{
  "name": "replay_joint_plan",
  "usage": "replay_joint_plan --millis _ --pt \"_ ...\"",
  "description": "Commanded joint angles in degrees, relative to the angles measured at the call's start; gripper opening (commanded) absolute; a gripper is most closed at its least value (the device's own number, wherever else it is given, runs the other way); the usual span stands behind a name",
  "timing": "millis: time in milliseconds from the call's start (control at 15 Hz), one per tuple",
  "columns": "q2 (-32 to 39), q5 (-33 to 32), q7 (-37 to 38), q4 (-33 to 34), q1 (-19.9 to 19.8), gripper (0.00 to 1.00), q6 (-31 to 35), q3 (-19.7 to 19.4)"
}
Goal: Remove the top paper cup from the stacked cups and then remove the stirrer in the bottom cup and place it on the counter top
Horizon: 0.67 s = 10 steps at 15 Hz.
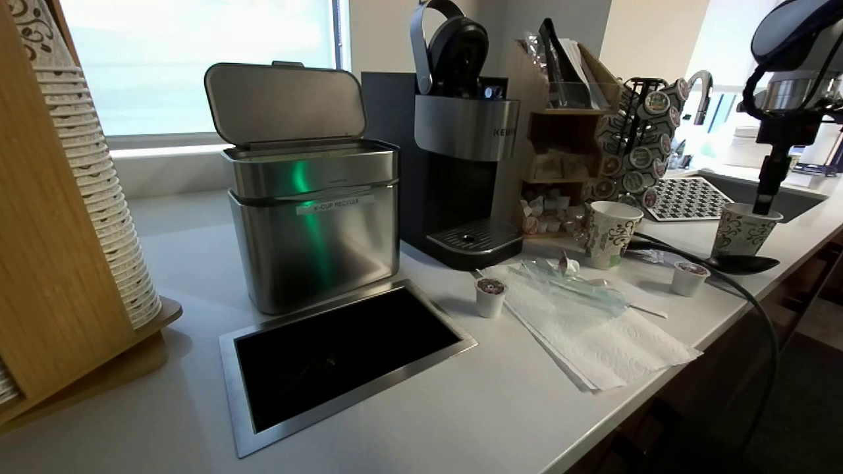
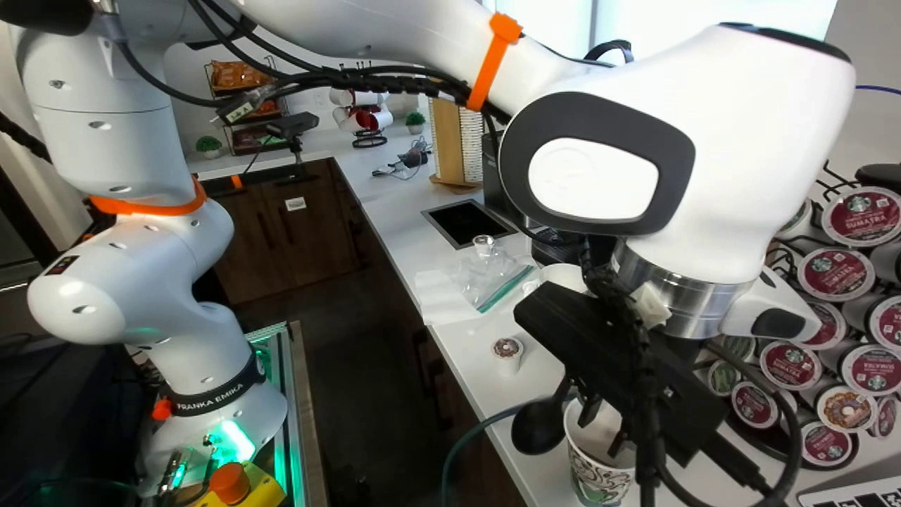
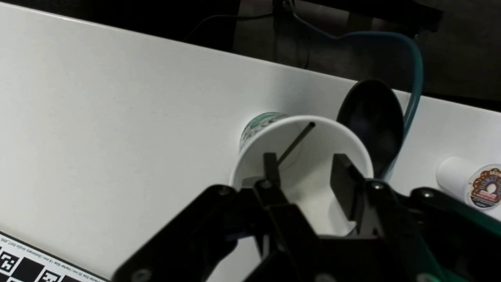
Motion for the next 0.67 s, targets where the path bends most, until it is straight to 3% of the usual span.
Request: replay_joint_plan --millis 0,333,600 --pt "0.67 1.02 -0.22 -0.24 -0.60 0.34 0.71 0.18" --pt "1.94 0.52 0.07 -0.32 -0.50 0.34 0.45 0.42" --pt "3.78 0.32 0.34 0.39 -0.55 0.21 -0.29 0.80"
